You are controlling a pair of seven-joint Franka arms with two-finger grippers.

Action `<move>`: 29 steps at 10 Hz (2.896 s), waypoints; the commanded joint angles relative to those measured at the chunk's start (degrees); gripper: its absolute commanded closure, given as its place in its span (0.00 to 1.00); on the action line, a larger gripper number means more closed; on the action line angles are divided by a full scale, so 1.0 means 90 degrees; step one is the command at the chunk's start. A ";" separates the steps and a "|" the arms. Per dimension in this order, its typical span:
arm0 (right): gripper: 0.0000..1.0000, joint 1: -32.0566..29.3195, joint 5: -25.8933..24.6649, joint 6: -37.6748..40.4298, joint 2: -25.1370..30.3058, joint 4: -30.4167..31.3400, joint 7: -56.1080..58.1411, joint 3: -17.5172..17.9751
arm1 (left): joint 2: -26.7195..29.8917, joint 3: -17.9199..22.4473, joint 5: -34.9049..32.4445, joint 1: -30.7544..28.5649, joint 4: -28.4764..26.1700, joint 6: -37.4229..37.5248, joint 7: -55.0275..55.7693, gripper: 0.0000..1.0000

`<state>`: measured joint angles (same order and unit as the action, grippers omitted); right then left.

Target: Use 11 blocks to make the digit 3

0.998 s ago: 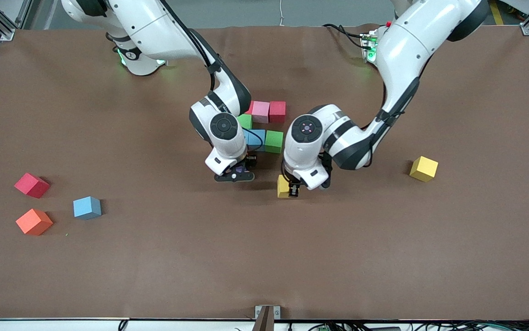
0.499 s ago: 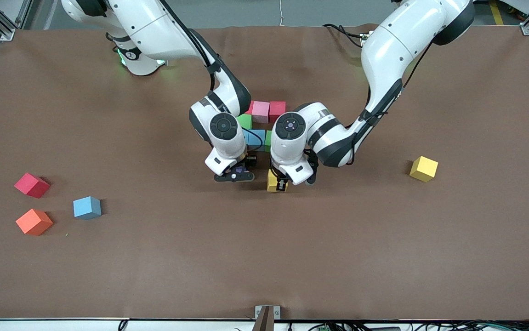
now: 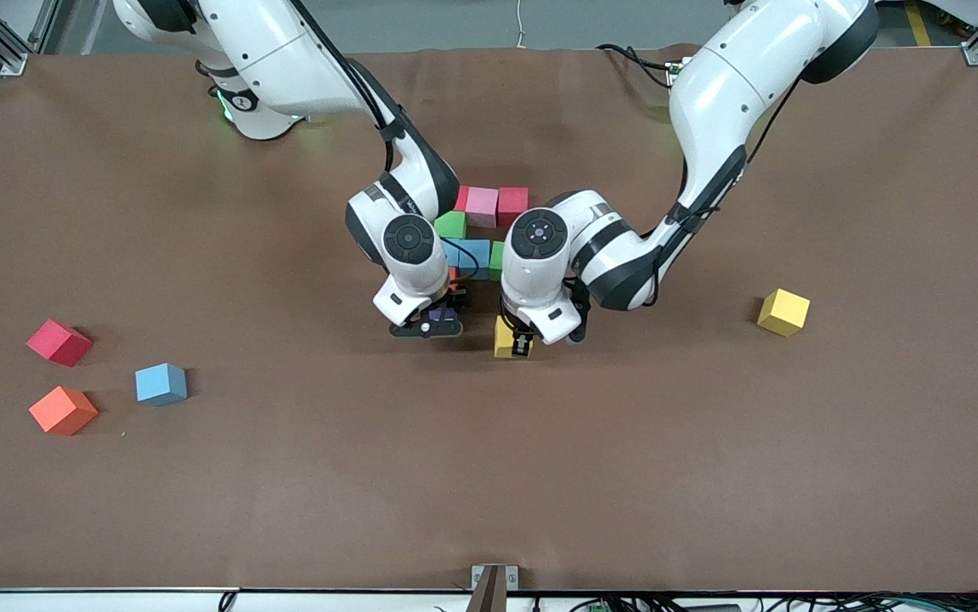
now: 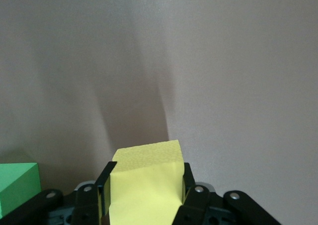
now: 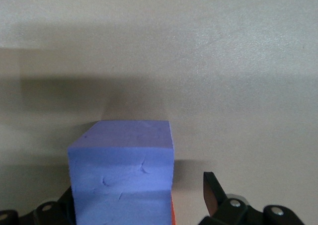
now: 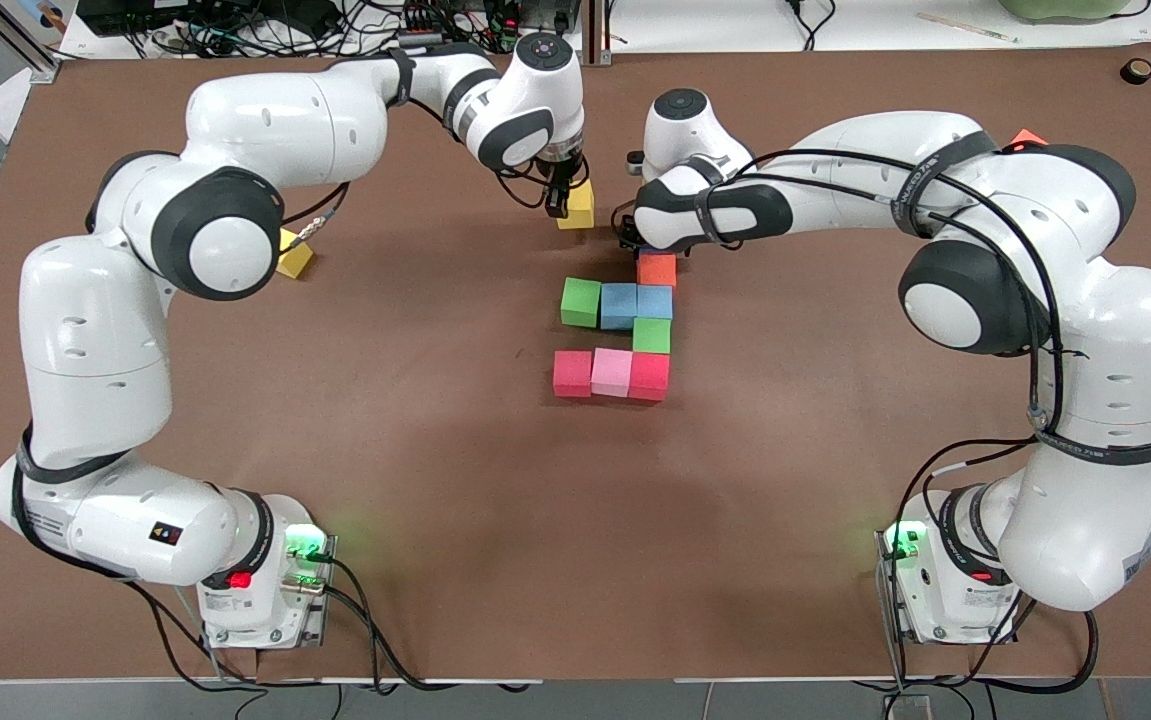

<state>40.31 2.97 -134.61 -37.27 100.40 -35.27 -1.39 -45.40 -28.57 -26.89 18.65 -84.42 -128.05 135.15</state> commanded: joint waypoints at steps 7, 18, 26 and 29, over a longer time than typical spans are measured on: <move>0.01 -0.0046 0.0080 0.0132 0.0498 0.0144 -0.0105 0.0056 | 0.0025 0.0040 0.0087 0.0184 0.0141 0.0146 0.0188 0.79; 0.00 -0.2632 0.0296 0.2931 0.2667 -0.0565 0.1662 -0.0012 | -0.0482 0.0548 0.0097 0.1209 0.0766 0.0390 0.0608 0.80; 0.00 -0.3639 -0.0320 0.4450 0.2871 -0.2210 0.2637 0.0018 | -0.0697 0.0625 0.0048 0.1346 0.0766 -0.0147 0.0774 0.80; 0.00 -0.3883 -0.0174 0.4537 0.3076 -0.2200 0.2688 0.0007 | -0.0717 0.0772 0.0048 0.1473 0.0757 -0.0274 0.0774 0.80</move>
<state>7.37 0.31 -94.81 -11.70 79.96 -12.27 -2.15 -51.08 -22.85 -26.86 30.58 -79.19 -130.29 141.74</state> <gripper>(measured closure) 0.000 0.445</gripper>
